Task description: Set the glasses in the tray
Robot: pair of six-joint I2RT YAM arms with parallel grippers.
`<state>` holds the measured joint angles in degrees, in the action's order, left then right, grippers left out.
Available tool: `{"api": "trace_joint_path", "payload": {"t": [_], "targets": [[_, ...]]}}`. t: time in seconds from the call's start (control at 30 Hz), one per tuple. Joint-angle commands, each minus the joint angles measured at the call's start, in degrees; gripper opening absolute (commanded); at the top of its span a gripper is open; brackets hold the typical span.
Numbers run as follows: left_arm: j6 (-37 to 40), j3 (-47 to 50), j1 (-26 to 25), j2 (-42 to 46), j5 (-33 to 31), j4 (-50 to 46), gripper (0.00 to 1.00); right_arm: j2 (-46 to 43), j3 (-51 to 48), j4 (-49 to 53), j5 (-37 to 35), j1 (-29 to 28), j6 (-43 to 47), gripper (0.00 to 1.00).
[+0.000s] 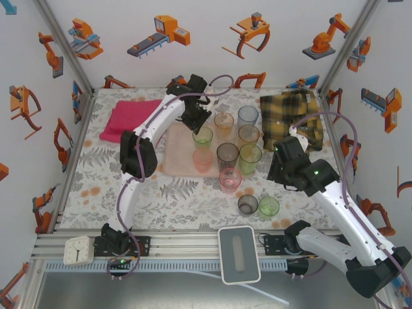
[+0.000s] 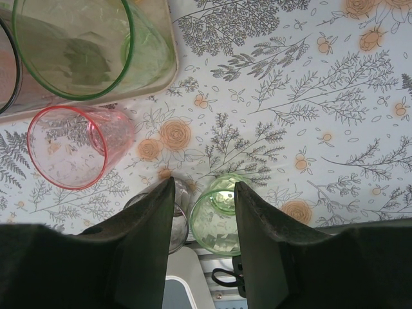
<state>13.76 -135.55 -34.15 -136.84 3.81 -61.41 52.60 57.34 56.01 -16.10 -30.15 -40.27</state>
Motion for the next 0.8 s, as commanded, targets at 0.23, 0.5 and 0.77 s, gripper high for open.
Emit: {"api": "trace_joint_path", "payload": {"t": [0.23,0.5,0.77], "targets": [[0.9,-2.5,0.8,10.1,-2.1,-4.3,0.51,0.1,2.7,-0.6,-0.5,1.1,1.9,0.43],[0.4,0.1,0.3,21.4,0.3,-10.1,0.64,-0.6,4.1,-0.4,-0.2,2.1,2.5,0.43],[-2.1,13.1,-3.1,33.5,8.6,-8.9,0.71,-2.0,4.8,0.9,-0.1,3.1,2.5,0.43]]}}
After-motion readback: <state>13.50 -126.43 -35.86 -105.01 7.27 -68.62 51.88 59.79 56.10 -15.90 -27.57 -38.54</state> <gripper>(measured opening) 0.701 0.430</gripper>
